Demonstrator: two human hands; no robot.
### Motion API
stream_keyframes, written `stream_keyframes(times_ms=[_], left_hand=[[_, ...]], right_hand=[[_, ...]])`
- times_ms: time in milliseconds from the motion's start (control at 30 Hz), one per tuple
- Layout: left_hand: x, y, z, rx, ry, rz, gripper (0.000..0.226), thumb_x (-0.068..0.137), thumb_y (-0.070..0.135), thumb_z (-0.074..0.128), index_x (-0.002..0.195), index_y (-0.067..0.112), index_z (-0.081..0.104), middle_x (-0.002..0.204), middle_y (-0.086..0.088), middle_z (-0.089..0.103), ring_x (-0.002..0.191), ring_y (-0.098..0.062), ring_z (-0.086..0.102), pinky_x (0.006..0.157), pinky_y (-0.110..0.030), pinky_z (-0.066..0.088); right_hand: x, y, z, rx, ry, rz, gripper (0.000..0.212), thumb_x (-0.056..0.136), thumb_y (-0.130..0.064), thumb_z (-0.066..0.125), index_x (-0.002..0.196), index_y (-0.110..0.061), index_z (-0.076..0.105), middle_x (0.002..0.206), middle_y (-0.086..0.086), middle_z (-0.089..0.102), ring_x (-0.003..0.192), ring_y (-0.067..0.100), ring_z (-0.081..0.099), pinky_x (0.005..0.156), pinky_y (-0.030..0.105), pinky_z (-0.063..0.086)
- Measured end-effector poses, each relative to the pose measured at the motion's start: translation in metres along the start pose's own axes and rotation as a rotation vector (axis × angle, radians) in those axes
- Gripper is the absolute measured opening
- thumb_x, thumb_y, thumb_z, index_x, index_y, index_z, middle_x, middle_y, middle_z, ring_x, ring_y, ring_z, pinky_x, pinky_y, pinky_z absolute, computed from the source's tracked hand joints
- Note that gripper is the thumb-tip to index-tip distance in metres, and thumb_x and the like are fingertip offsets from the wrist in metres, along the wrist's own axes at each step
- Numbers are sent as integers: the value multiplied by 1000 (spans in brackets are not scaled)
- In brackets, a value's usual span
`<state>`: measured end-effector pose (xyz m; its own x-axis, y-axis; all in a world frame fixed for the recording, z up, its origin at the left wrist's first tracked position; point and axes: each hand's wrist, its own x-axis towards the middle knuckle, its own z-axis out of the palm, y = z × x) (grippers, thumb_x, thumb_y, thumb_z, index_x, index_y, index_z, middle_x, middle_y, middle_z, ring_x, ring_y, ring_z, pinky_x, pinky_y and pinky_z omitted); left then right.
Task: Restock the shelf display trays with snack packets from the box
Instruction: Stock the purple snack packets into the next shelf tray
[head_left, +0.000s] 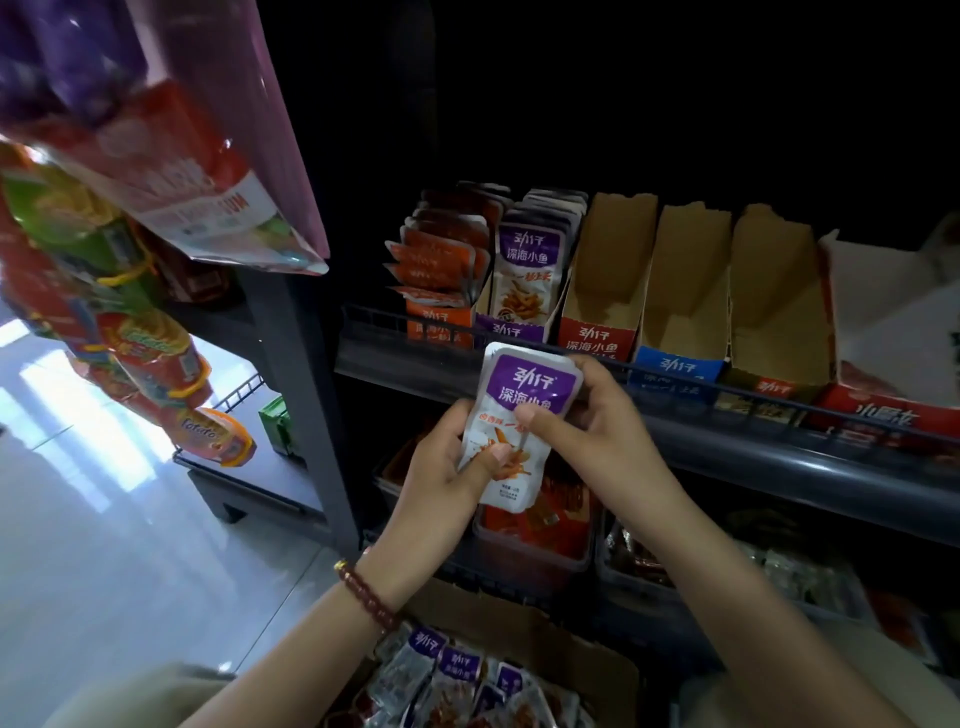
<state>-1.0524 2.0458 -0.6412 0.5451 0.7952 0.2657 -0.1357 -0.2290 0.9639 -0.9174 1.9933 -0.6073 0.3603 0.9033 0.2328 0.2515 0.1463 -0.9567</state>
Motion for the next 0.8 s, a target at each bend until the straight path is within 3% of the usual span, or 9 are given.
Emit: stream_keyframes(times_ms=[100, 233, 333, 400, 500, 567, 700, 800], left_hand=[[1, -3, -1, 25, -43, 17, 19, 91, 9, 57, 103, 23, 56, 87, 17, 71, 80, -4, 69, 63, -16, 52], [13, -6, -7, 38, -35, 67, 18, 81, 18, 64, 99, 20, 61, 90, 7, 72, 81, -8, 69, 66, -18, 53], [31, -12, -12, 31, 114, 98, 22, 83, 28, 62, 104, 21, 59, 96, 4, 69, 84, -8, 68, 69, -22, 54], [45, -19, -16, 208, 157, 183, 15, 96, 34, 50, 105, 26, 58, 100, 13, 64, 87, -6, 65, 75, -22, 52], [67, -24, -20, 546, 111, 400, 26, 96, 12, 39, 109, 21, 60, 120, 17, 50, 110, 2, 51, 90, -11, 42], [78, -22, -19, 662, 67, 467, 39, 92, -2, 41, 121, 17, 58, 134, 13, 45, 118, 3, 45, 96, -10, 38], [88, -29, -20, 872, 86, 496, 60, 85, -6, 46, 140, 18, 44, 148, 6, 37, 128, -12, 43, 103, -27, 40], [88, -37, -20, 1015, 119, 451, 73, 78, -7, 53, 145, 18, 36, 149, 2, 36, 130, -13, 37, 103, -26, 28]], right_hand=[[-2, 1, -6, 8, -26, -7, 39, 81, -13, 71, 109, -29, 49, 104, -6, 64, 83, -3, 63, 60, 11, 48], [-3, -2, -11, 108, -52, -22, 30, 83, -4, 66, 104, -20, 50, 99, -2, 65, 79, 3, 66, 56, 15, 49], [5, -14, -19, 176, 131, -118, 26, 85, -3, 62, 100, -20, 48, 100, 1, 64, 80, 6, 66, 55, 17, 51], [15, -23, -29, 244, 266, -212, 27, 85, -6, 61, 102, -21, 46, 102, 0, 62, 82, 4, 66, 57, 16, 52], [37, -30, -43, 339, 356, -303, 32, 81, -18, 61, 108, -19, 44, 107, 1, 61, 94, 10, 65, 76, 23, 55], [54, -32, -45, 370, 353, -316, 30, 86, -13, 59, 110, -18, 43, 108, 2, 60, 96, 12, 64, 84, 27, 54], [87, -32, -38, 347, 286, -306, 26, 91, -3, 55, 108, -19, 43, 107, 1, 59, 91, 7, 65, 79, 24, 54], [102, -27, -30, 161, 253, -322, 29, 90, -3, 58, 107, -20, 41, 104, -5, 56, 90, 0, 62, 73, 17, 53]])
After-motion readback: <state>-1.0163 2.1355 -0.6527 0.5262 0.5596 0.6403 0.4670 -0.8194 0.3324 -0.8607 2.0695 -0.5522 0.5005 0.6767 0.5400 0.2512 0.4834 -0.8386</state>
